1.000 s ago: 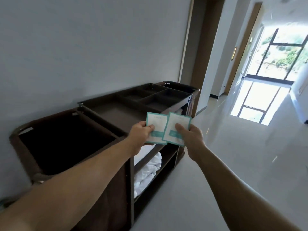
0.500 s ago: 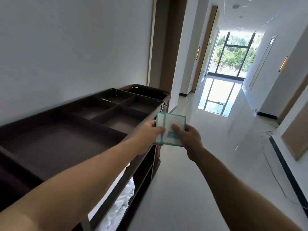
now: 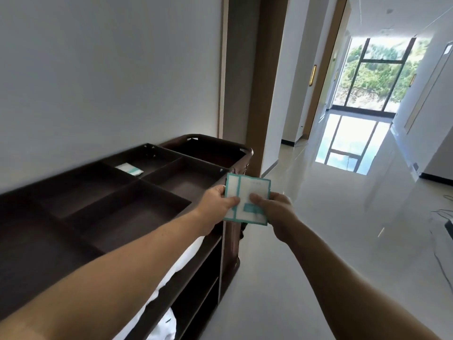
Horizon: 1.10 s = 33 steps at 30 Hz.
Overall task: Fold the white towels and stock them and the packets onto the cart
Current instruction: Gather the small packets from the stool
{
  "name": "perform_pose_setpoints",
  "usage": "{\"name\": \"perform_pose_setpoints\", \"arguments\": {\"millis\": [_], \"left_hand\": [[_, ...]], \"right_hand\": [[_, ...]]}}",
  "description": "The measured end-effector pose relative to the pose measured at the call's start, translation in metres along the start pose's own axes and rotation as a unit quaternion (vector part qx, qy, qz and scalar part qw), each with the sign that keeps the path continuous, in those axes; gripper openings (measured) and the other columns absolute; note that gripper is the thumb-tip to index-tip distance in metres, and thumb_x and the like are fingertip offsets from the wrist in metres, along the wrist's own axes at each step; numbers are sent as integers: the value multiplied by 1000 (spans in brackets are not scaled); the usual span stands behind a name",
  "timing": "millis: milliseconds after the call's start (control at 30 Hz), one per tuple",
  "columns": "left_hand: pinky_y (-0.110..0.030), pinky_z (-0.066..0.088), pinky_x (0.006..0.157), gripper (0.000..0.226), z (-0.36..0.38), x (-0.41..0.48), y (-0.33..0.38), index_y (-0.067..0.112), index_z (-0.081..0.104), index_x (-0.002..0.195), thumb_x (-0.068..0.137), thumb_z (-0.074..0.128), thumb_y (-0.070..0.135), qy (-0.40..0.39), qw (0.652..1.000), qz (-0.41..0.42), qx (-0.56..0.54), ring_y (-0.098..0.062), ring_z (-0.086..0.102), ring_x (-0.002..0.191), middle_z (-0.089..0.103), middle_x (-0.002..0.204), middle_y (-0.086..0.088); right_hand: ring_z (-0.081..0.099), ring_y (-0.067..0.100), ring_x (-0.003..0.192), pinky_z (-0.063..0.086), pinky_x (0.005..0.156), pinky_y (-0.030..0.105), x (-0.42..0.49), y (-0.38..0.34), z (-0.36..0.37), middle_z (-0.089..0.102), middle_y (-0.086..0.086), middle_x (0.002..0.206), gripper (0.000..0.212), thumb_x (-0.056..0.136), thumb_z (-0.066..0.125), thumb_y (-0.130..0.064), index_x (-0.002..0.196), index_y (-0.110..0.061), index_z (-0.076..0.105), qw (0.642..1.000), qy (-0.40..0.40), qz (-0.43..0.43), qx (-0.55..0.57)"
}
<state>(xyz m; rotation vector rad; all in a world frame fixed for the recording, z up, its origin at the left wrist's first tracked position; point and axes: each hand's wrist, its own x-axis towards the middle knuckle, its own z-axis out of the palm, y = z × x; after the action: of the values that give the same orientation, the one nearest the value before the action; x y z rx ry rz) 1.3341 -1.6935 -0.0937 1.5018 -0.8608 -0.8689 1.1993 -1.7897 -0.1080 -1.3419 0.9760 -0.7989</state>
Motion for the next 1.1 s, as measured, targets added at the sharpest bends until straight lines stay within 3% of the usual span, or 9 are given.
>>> {"name": "perform_pose_setpoints", "arguments": {"millis": [133, 233, 367, 433, 533, 633, 933, 1100], "left_hand": [[-33, 60, 73, 18, -2, 45, 10, 6, 62, 111, 93, 65, 8, 64, 998, 4, -9, -23, 71, 86, 70, 101, -11], [-44, 60, 83, 22, -30, 73, 13, 5, 62, 114, 93, 65, 10, 118, 993, -2, -3, -30, 70, 96, 70, 107, -15], [-35, 55, 61, 8, -91, 111, 12, 10, 62, 100, 93, 63, 7, 214, 976, -7, 29, -24, 66, 80, 68, 99, -16], [-32, 52, 58, 11, -127, 127, 8, 9, 60, 101, 91, 64, 8, 260, 964, -15, 60, -20, 63, 73, 67, 93, -14], [-33, 53, 80, 20, -182, 145, -1, 11, 61, 109, 90, 66, 17, 315, 924, -17, 217, -19, 64, 88, 65, 92, -2], [-25, 45, 84, 26, -225, 153, -6, 12, 62, 114, 90, 64, 21, 354, 881, -24, 313, -15, 59, 93, 60, 96, 5], [-34, 48, 92, 36, -310, 152, -29, 16, 59, 123, 91, 62, 32, 410, 795, -132, 428, -21, 58, 112, 63, 124, -4], [-38, 43, 102, 47, -330, 156, -39, 17, 51, 137, 94, 57, 35, 407, 753, -214, 471, -21, 46, 127, 52, 139, -3]], "right_hand": [[74, 15, 69, 57, 59, 28, 63, -22, 6, 76, 5, 86, 16, 84, 79, -15, 97, -9, 71, 998, -54, -10, -15], [75, 20, 78, 61, 74, 37, 109, -31, 41, 77, 6, 89, 21, 83, 80, -17, 100, -8, 73, 993, -108, -19, -32], [76, 18, 74, 61, 70, 34, 164, -43, 105, 78, 5, 82, 18, 84, 80, -18, 95, -7, 73, 985, -164, -27, -36], [75, 18, 72, 60, 69, 33, 189, -50, 138, 77, 3, 79, 16, 83, 80, -18, 93, -8, 72, 982, -184, -24, -43], [76, 25, 78, 61, 78, 40, 226, -55, 185, 77, 9, 86, 18, 84, 80, -14, 96, -4, 71, 974, -219, -1, -61], [75, 29, 80, 61, 81, 44, 259, -58, 235, 76, 13, 89, 22, 82, 80, -12, 99, 1, 71, 963, -256, 2, -83], [70, 26, 72, 59, 67, 39, 320, -36, 379, 72, 14, 88, 14, 82, 79, -5, 87, 0, 67, 914, -371, 30, -159], [71, 36, 85, 58, 83, 53, 351, -16, 436, 72, 23, 103, 27, 81, 77, 1, 104, 10, 66, 879, -432, 76, -189]]}}
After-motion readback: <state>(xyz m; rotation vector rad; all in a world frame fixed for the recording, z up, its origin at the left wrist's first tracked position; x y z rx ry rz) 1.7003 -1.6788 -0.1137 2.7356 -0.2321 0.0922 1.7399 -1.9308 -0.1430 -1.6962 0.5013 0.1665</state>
